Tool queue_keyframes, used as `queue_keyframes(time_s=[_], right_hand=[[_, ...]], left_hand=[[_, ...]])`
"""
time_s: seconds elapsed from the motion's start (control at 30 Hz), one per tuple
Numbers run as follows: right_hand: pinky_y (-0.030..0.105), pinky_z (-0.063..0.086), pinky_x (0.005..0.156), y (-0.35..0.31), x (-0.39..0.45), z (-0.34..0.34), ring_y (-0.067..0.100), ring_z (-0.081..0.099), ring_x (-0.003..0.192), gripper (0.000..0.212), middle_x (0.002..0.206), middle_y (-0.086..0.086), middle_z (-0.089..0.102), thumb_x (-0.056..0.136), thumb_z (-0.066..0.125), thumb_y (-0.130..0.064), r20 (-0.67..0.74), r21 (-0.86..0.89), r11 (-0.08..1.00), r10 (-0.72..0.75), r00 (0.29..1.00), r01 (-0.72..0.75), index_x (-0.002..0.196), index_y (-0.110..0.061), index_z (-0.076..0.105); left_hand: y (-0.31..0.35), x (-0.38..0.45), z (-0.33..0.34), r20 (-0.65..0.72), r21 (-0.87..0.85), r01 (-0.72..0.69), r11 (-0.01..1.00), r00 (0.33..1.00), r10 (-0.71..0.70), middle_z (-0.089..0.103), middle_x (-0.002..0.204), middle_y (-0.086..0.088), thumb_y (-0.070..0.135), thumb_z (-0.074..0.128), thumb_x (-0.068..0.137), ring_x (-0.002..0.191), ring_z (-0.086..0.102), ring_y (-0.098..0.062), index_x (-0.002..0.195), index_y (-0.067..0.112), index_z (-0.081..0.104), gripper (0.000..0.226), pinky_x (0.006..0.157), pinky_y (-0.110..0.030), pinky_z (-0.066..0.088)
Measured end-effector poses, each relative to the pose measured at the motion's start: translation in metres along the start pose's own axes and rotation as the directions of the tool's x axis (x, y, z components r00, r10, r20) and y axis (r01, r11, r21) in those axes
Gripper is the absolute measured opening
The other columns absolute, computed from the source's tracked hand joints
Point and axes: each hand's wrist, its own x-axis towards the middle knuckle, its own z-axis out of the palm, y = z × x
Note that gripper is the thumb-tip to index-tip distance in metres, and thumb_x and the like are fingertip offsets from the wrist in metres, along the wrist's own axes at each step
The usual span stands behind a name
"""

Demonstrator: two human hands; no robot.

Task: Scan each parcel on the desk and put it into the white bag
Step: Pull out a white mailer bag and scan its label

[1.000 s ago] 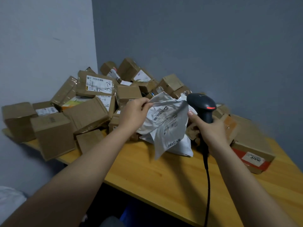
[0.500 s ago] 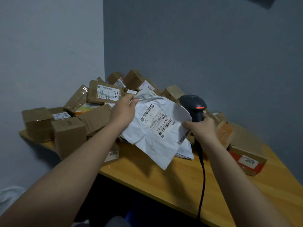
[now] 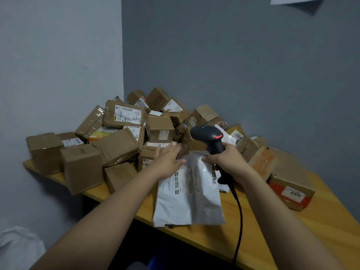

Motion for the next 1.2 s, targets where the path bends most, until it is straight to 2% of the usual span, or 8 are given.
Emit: queue_keyframes(time_s=[0.13,0.23,0.33,0.43,0.57,0.8,0.97,1.2], right_hand=[[0.022,0.050,0.052,0.002,0.001,-0.014,0.015,0.060,0.058,0.029,0.082,0.009,0.061,0.078,0.079,-0.005,0.041,0.018,0.999,0.034,0.999,-0.034,0.096,-0.012,0.058],[0.025,0.051,0.053,0.011,0.001,-0.021,0.017,0.060,0.058,0.032,0.080,0.010,0.061,0.077,0.080,-0.007,-0.014,0.036,0.998,0.058,0.998,-0.057,0.101,-0.009,0.058],[0.021,0.050,0.054,0.023,-0.001,-0.029,0.015,0.061,0.064,0.022,0.083,0.008,0.066,0.079,0.081,-0.017,-0.126,0.104,0.994,0.035,0.991,-0.022,0.092,-0.015,0.063],[0.020,0.048,0.055,0.034,-0.002,-0.040,0.013,0.059,0.065,0.032,0.080,0.004,0.065,0.078,0.081,-0.033,-0.259,0.167,0.986,0.039,0.965,0.005,0.096,-0.011,0.066],[0.021,0.044,0.047,0.047,0.001,-0.045,0.013,0.051,0.056,0.044,0.073,0.003,0.056,0.077,0.080,-0.038,-0.288,0.196,0.980,0.081,0.954,-0.025,0.103,-0.008,0.062],[0.022,0.044,0.050,0.050,0.015,-0.012,0.019,0.056,0.065,0.029,0.077,0.006,0.060,0.078,0.082,-0.019,-0.296,0.232,0.973,0.072,0.952,-0.001,0.094,-0.009,0.060],[0.042,0.054,0.068,0.039,0.033,0.021,0.025,0.059,0.075,0.025,0.079,0.008,0.058,0.079,0.077,-0.013,-0.317,0.251,0.967,0.111,0.942,-0.030,0.082,-0.019,0.053],[0.041,0.052,0.075,0.028,0.047,0.055,0.023,0.057,0.079,0.023,0.079,0.004,0.055,0.078,0.076,-0.017,-0.301,0.267,0.962,0.143,0.943,-0.060,0.085,-0.019,0.054]], left_hand=[[0.018,0.015,0.006,0.101,-0.078,-0.001,0.997,0.995,0.009,0.048,0.139,-0.002,0.040,0.046,0.098,0.140,0.028,-0.023,0.113,0.026,0.052,0.022,0.119,-0.050,0.004],[0.026,0.020,0.009,0.146,-0.230,0.015,0.973,0.989,0.019,0.058,0.104,0.003,0.046,0.051,0.095,0.114,0.051,-0.029,0.085,0.026,0.054,0.022,0.097,-0.047,0.042],[0.023,0.022,0.014,0.066,-0.416,0.065,0.907,0.997,-0.041,0.060,0.088,-0.005,0.037,0.050,0.096,0.082,0.059,-0.028,0.087,0.021,0.056,0.019,0.068,-0.034,0.048],[0.014,0.026,0.009,-0.012,-0.477,0.126,0.870,0.989,-0.150,0.065,0.093,-0.008,0.042,0.049,0.092,0.083,0.066,-0.031,0.090,0.025,0.056,0.017,0.076,-0.049,0.056],[0.005,0.030,-0.007,-0.122,-0.524,0.153,0.838,0.960,-0.251,0.059,0.091,0.002,0.029,0.047,0.100,0.077,0.058,-0.014,0.101,0.016,0.053,0.014,0.059,-0.029,0.043],[-0.023,0.018,-0.013,-0.156,-0.692,0.157,0.705,0.920,-0.358,0.065,0.107,-0.011,0.028,0.052,0.098,0.094,0.063,-0.028,0.106,0.012,0.058,0.019,0.082,-0.038,0.049],[-0.038,-0.005,-0.012,-0.075,-0.779,0.166,0.605,0.932,-0.353,0.066,0.110,-0.009,0.030,0.050,0.099,0.099,0.065,-0.027,0.106,0.017,0.056,0.016,0.091,-0.044,0.052],[-0.060,-0.029,-0.010,-0.074,-0.791,0.119,0.600,0.955,-0.288,0.071,0.100,0.003,0.033,0.063,0.091,0.089,0.070,-0.015,0.101,0.023,0.063,0.014,0.075,-0.031,0.055]])
